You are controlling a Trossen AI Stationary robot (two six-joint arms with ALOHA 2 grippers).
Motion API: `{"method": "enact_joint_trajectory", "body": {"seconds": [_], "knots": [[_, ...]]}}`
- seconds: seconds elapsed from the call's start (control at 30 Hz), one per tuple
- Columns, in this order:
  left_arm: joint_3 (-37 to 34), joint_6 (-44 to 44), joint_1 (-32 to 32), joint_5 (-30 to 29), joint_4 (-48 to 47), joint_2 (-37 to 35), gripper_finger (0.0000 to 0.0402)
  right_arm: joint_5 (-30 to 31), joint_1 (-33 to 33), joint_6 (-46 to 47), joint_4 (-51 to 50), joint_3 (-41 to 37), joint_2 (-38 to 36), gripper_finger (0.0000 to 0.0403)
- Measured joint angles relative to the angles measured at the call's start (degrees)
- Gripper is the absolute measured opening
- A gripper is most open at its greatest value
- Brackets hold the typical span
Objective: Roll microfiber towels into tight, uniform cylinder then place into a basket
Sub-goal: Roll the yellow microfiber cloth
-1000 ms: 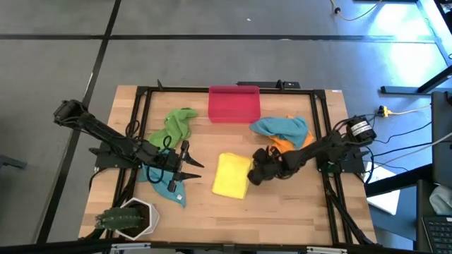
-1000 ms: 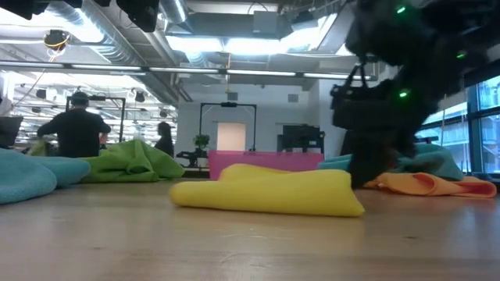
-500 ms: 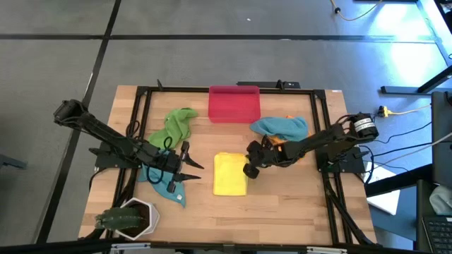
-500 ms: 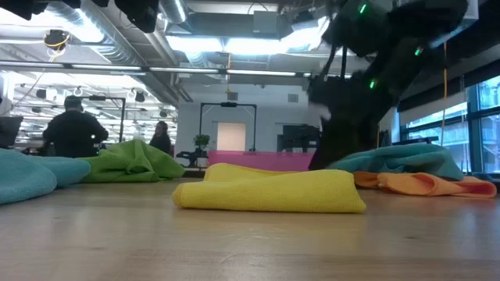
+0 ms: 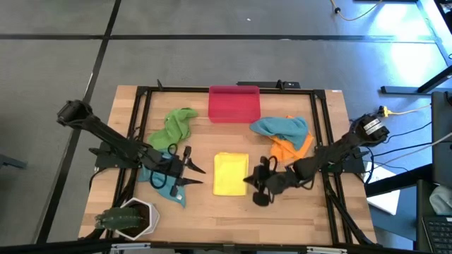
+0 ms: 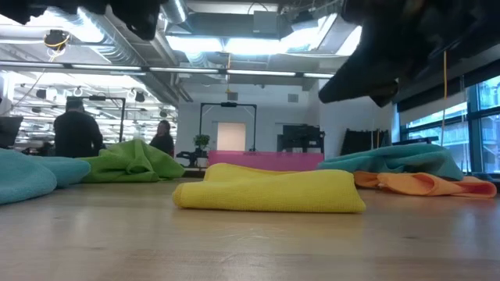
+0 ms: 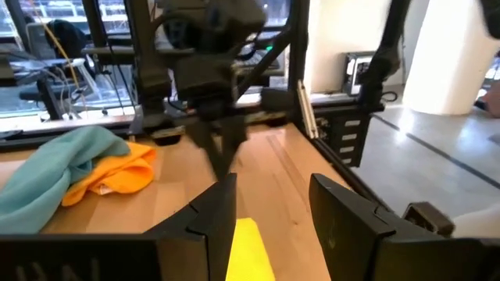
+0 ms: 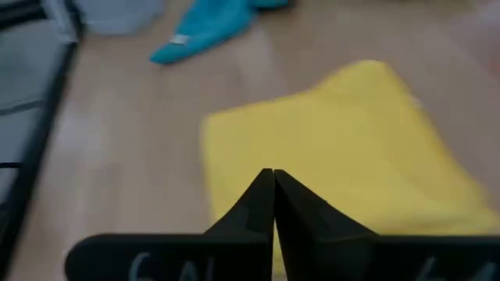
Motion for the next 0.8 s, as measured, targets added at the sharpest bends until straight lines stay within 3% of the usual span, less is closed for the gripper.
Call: {"method": "enact_joint_trajectory", "body": {"seconds": [0.17,0.47,0.8], "knots": [[0.08,0.03,0.41,-0.19,4.74,4.43,0.0151,-0.98,2.67,-0.94,4.41,0.0,4.28,0.0066],[5.41,0.03,0.18,0.07,1.65,11.92,0.0151,1.96,5.02,-1.97,4.56,-0.04,7.51,0.0188],[11.93,0.51,0.19,1.02,-1.58,23.08,0.0151,3.59,6.23,-6.23,5.13,-0.04,7.51,0.0197]]}}
